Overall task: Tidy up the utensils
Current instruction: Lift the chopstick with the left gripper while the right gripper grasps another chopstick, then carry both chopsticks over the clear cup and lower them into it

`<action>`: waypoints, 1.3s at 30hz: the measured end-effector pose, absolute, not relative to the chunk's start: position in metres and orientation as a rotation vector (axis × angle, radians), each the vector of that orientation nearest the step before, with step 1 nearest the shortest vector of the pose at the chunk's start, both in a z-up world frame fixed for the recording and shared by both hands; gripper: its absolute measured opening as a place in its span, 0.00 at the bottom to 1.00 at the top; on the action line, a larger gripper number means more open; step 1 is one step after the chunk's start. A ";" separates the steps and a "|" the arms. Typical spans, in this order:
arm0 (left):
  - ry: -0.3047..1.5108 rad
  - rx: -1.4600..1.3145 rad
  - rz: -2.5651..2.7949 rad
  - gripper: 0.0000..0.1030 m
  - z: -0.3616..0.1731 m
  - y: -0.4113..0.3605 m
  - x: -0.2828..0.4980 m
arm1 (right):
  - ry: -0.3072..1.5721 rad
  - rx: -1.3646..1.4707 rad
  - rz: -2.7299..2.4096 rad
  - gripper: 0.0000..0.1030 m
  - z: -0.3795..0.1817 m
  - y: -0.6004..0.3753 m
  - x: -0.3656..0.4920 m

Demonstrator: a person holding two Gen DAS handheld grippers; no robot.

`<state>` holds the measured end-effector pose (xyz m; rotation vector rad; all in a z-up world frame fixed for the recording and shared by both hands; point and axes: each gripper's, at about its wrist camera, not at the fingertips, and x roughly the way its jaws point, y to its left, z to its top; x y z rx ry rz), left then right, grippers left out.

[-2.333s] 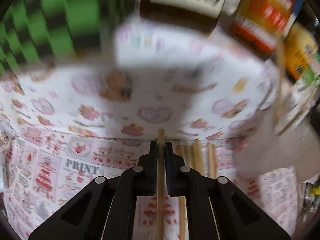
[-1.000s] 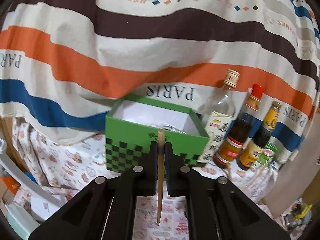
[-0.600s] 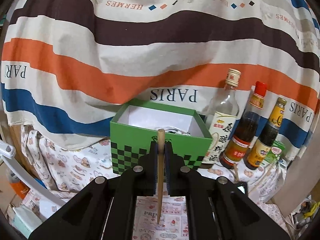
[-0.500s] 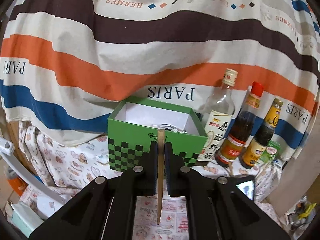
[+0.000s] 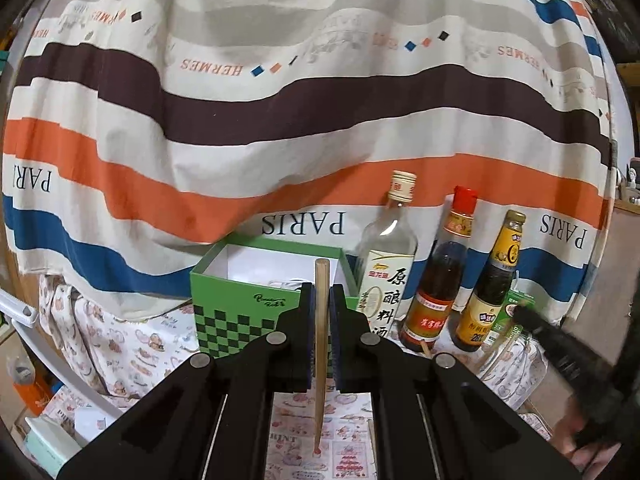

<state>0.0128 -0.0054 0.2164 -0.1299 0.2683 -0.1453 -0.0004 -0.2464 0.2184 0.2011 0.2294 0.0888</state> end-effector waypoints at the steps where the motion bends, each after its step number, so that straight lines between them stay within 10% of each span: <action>1: 0.264 -0.126 -0.149 0.06 0.216 -0.008 0.012 | 0.219 0.208 0.084 0.08 0.219 -0.254 -0.005; 39: 0.323 -0.283 -0.408 0.06 0.192 -0.169 0.080 | 0.403 0.640 -0.049 0.08 0.167 -0.437 0.060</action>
